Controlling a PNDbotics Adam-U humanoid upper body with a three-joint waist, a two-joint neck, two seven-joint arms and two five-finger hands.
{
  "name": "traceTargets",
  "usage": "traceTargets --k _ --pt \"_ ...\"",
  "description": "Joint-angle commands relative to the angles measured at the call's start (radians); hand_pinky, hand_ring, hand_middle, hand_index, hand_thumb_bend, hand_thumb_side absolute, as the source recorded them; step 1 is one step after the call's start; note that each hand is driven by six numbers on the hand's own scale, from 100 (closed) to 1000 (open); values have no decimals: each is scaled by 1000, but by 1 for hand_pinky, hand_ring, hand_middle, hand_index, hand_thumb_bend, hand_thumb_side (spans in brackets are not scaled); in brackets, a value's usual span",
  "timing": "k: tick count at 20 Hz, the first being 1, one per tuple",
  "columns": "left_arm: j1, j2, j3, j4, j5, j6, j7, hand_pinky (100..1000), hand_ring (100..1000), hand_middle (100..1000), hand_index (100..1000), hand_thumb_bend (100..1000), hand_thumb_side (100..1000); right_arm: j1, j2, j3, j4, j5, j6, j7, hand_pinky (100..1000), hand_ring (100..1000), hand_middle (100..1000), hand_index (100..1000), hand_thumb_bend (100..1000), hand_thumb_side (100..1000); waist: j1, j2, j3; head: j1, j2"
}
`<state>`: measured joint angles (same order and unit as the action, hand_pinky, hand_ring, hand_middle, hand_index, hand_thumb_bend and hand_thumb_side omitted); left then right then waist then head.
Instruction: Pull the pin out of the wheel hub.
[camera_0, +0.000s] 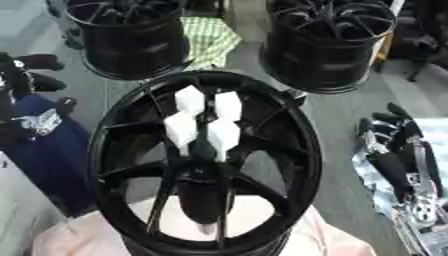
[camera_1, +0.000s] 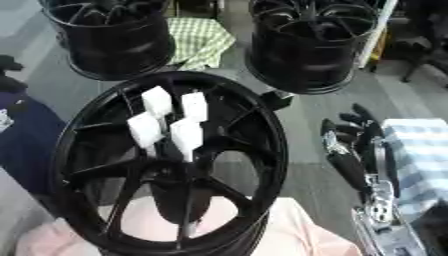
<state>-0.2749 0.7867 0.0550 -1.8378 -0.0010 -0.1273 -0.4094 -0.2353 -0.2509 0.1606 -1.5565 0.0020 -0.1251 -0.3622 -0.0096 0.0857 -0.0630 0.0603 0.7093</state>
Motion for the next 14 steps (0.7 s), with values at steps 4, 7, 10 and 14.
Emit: traceTargets --k 4,7,10,14 --pt "-161 275 -176 6 3 -107 -189 816 744 757 857 355 276 -4 -24 4 -5 7 -4 12 703 731 746 918 292 369 13 -23 -13 8 0" --pt "-248 307 -265 5 -9 -141 -282 822 754 754 854 341 245 -2 -29 8 -2 6 -4 16 703 731 746 918 292 369 19 -26 -16 8 3" --pt "-321 299 -329 -3 -16 -168 -364 818 736 746 851 306 205 0 -33 9 1 5 -4 19 703 731 746 919 292 370 23 -28 -15 5 6" --pt "-415 263 -397 -3 -14 -186 -468 803 673 726 847 285 179 2 -36 9 4 5 -5 20 703 732 746 919 291 370 27 -33 -11 3 13"
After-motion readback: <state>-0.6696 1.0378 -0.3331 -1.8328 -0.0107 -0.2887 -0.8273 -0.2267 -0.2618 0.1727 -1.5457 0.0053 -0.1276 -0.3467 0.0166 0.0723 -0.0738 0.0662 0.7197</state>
